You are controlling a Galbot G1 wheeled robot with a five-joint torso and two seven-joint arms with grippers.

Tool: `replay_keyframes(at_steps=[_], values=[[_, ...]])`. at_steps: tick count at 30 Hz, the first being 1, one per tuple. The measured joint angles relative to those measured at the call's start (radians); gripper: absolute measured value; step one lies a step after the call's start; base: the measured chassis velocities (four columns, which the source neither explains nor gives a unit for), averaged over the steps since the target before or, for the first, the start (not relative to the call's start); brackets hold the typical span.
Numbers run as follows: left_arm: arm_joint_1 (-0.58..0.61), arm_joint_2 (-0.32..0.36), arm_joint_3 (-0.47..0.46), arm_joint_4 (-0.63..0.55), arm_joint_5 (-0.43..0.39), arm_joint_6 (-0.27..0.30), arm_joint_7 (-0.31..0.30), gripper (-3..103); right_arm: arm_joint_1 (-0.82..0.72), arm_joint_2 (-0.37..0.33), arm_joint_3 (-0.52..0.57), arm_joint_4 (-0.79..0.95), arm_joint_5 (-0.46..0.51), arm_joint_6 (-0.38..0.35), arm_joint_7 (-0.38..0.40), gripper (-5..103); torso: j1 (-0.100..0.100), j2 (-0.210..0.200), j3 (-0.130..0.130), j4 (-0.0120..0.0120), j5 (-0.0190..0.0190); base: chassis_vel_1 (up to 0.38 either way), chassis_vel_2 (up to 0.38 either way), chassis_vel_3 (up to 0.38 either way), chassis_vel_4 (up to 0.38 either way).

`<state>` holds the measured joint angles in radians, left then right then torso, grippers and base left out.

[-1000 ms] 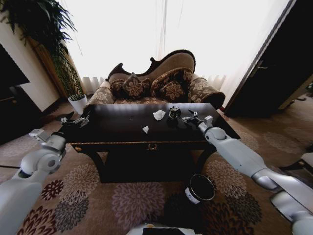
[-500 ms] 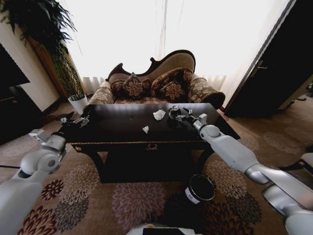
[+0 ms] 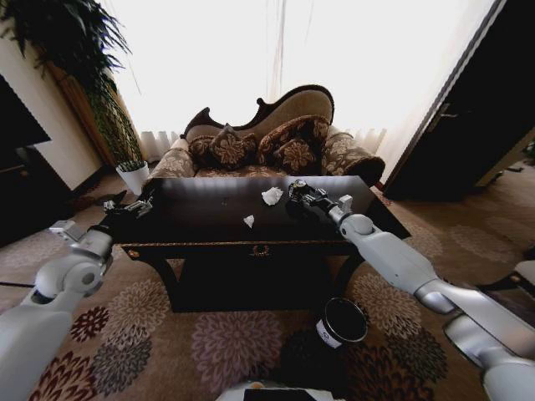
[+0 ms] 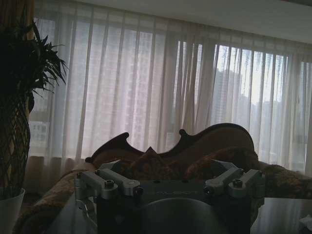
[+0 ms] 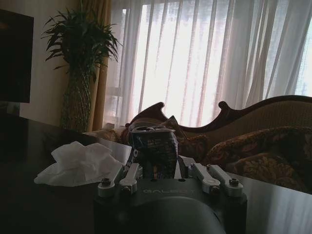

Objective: Move to the front of the table and place the trash on the table into the trash bin.

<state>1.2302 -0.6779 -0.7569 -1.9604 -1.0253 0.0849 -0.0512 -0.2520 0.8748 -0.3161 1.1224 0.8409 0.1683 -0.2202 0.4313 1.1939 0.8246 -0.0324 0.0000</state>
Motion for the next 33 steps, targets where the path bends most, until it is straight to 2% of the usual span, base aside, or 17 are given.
replay_keyframes(at_steps=[3, 4, 7, 8, 9, 13, 24, 28, 33], values=[[0.0, 0.0, 0.0, 0.0, 0.0, 0.0, 0.0, 100, -0.019, -0.008, 0.009, 0.017, 0.0, 0.004, 0.0, 25, 0.0, 0.0, 0.0, 0.0, 0.0, 0.0, 0.0, 0.0, 0.0], [0.0, 0.0, 0.0, 0.0, 0.0, 0.0, 0.0, 100, -0.019, -0.008, 0.009, 0.017, 0.0, 0.004, 0.0, 25, 0.0, 0.0, 0.0, 0.0, 0.0, 0.0, 0.0, 0.0, 0.0], [0.0, 0.0, 0.0, 0.0, 0.0, 0.0, 0.0, 100, -0.048, -0.012, 0.025, 0.041, -0.001, 0.006, 0.003, 8, 0.0, 0.0, 0.0, 0.0, 0.0, 0.0, 0.0, 0.0, 0.0], [0.0, 0.0, 0.0, 0.0, 0.0, 0.0, 0.0, 100, -0.048, -0.012, 0.025, 0.041, -0.001, 0.006, 0.003, 8, 0.0, 0.0, 0.0, 0.0, 0.0, 0.0, 0.0, 0.0, 0.0], [0.0, 0.0, 0.0, 0.0, 0.0, 0.0, 0.0, 100, -0.057, -0.013, 0.031, 0.047, -0.002, 0.008, 0.005, 3, 0.0, 0.0, 0.0, 0.0, 0.0, 0.0, 0.0, 0.0, 0.0], [0.0, 0.0, 0.0, 0.0, 0.0, 0.0, 0.0, 100, -0.082, -0.019, 0.049, 0.063, -0.004, 0.01, 0.008, 0, 0.0, 0.0, 0.0, 0.0001, -0.0008, 0.0, 0.0, 0.0, 0.0], [0.0, 0.0, 0.0, 0.0, 0.0, 0.0, 0.0, 100, -0.117, -0.041, 0.076, 0.107, -0.004, 0.007, 0.016, 0, 0.0, 0.0, 0.0, 0.0001, 0.0003, 0.0, 0.0, 0.0, 0.0], [0.0, 0.0, 0.0, 0.0, 0.0, 0.0, 0.0, 100, -0.171, -0.076, 0.122, 0.186, -0.002, -0.006, 0.034, 0, 0.0, 0.0, 0.0, 0.0002, 0.0006, 0.0, 0.0, 0.0, 0.0], [0.0, 0.0, 0.0, 0.0, 0.0, 0.0, 0.0, 100, -0.28, -0.155, 0.242, 0.322, 0.021, -0.036, 0.06, 0, 0.0, 0.0, 0.0, 0.0001, 0.0, 0.0, 0.0, 0.0, 0.0]])
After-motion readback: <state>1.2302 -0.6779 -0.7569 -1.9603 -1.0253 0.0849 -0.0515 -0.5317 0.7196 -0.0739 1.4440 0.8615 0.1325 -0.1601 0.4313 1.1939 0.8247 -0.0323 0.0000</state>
